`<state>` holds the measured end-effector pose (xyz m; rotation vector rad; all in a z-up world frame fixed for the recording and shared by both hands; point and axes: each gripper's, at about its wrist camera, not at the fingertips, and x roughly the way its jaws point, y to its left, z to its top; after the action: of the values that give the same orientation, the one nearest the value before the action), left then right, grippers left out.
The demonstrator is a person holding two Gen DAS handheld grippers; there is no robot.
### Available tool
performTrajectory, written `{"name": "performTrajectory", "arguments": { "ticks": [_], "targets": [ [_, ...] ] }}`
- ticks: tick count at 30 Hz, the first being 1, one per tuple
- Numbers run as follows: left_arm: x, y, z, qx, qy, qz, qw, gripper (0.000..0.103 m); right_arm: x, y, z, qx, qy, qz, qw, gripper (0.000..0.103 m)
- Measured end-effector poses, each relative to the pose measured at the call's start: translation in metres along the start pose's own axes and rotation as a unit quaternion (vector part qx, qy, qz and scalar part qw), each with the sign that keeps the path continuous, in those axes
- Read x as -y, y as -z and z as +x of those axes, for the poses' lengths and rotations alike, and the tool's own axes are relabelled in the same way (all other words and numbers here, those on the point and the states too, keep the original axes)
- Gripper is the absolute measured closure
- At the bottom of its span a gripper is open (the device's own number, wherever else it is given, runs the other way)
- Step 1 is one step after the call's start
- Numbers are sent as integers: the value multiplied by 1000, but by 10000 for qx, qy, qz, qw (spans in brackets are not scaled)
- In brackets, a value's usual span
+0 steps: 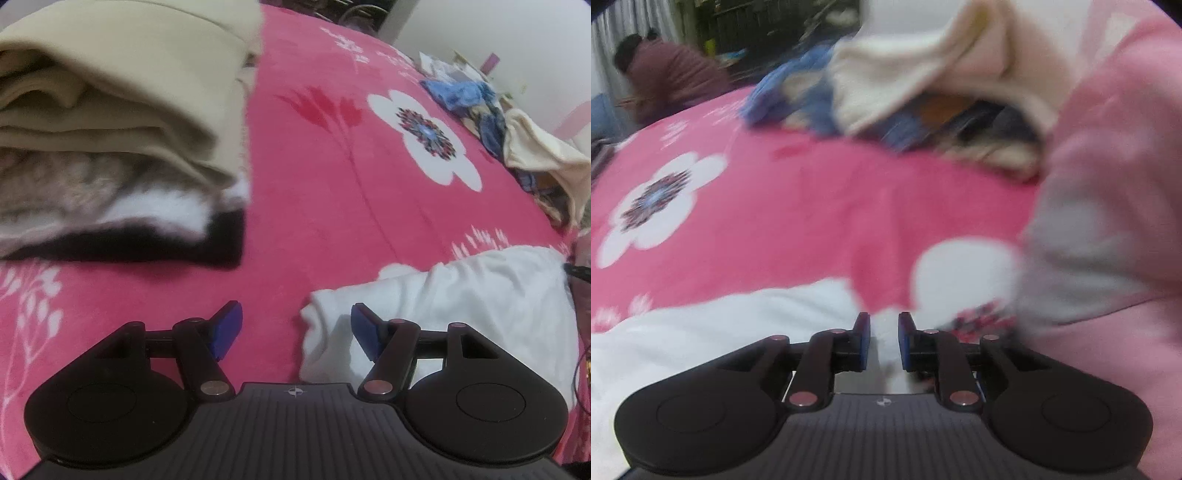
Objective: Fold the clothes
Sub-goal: 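Open both tools and move them over the white sweatshirt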
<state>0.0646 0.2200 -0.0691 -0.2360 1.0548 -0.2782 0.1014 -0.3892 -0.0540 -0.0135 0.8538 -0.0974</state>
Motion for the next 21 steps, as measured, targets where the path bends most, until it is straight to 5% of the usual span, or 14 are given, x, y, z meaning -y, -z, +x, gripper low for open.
{"name": "performTrajectory", "arguments": {
  "ticks": [7,13,17,21],
  "targets": [
    [-7,-8,-1,130,278,-395,9987,36,-63,4,-55,573,-837,-785,9917,84],
    [12,-3,-4,-44,583,-234,9980,35,-132,33,-79,214,-2044,-1146,9719,77],
    [35,5,-14,-207,1028,174,9943,24,-172,72,-103,-169,-2807,-1210,9520,71],
    [56,19,-17,-413,1365,788,9866,15,-210,110,-134,-51,-3473,-2001,9162,71]
  ]
}}
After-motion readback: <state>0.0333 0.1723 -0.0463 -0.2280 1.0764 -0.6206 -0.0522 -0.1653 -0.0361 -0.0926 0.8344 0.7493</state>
